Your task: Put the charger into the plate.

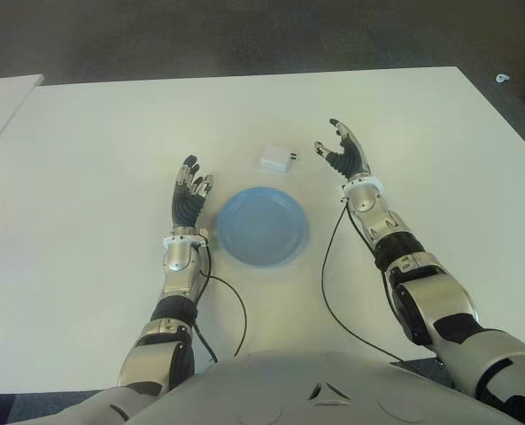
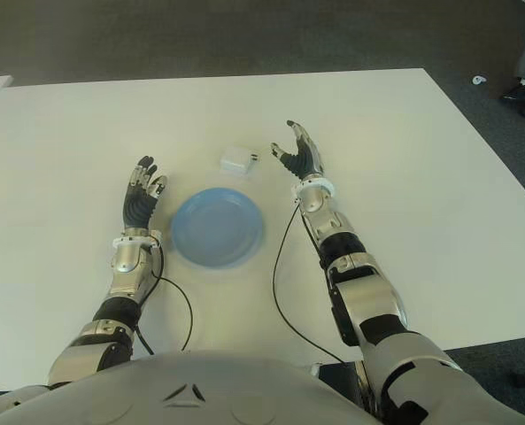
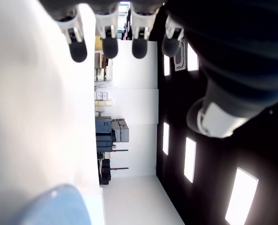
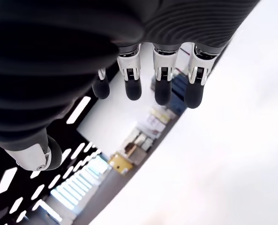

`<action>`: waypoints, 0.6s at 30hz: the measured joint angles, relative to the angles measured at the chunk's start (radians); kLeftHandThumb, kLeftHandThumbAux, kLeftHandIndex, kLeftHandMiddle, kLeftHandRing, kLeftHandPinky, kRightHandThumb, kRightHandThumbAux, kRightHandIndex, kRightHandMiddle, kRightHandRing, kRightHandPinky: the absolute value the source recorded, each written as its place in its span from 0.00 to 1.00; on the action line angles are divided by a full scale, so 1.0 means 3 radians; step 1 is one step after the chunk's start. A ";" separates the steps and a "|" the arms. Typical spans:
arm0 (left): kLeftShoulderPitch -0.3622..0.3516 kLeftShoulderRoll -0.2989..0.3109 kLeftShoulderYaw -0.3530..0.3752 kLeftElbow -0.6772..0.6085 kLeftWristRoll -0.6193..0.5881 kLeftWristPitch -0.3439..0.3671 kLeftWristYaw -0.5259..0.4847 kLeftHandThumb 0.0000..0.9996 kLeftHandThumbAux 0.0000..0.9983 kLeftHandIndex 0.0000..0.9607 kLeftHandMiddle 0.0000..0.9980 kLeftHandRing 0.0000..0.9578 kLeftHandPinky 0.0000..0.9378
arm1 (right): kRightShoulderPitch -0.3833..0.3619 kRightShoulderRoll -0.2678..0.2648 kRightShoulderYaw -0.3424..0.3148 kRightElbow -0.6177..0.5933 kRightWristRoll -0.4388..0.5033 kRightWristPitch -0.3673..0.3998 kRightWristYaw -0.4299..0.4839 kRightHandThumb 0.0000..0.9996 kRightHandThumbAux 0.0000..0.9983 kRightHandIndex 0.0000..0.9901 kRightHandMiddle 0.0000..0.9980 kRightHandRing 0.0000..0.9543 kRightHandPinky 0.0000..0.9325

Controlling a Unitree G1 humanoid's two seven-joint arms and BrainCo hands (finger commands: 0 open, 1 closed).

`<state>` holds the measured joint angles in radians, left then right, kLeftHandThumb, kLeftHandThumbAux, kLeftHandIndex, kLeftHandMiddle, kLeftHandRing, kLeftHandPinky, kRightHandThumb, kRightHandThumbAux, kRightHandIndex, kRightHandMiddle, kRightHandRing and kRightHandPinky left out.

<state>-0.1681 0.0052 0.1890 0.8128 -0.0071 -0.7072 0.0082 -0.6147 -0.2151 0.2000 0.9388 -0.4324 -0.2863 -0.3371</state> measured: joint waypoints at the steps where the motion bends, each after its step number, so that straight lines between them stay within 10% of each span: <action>1: -0.0007 0.0002 0.0001 0.0012 0.0000 -0.0002 0.0013 0.08 0.63 0.00 0.06 0.08 0.13 | -0.0021 -0.0006 0.0019 0.0033 -0.0024 -0.0016 -0.0033 0.44 0.48 0.00 0.04 0.10 0.22; 18: -0.0124 0.0049 0.0003 0.0214 -0.0026 -0.0074 0.0127 0.07 0.60 0.00 0.07 0.09 0.13 | -0.0422 0.0016 0.0376 0.0536 -0.0386 -0.0061 -0.0529 0.43 0.45 0.00 0.06 0.13 0.20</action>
<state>-0.2052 0.0199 0.1901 0.8771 -0.0149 -0.7294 0.0465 -0.7412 -0.2104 0.3129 1.0994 -0.5482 -0.3047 -0.4957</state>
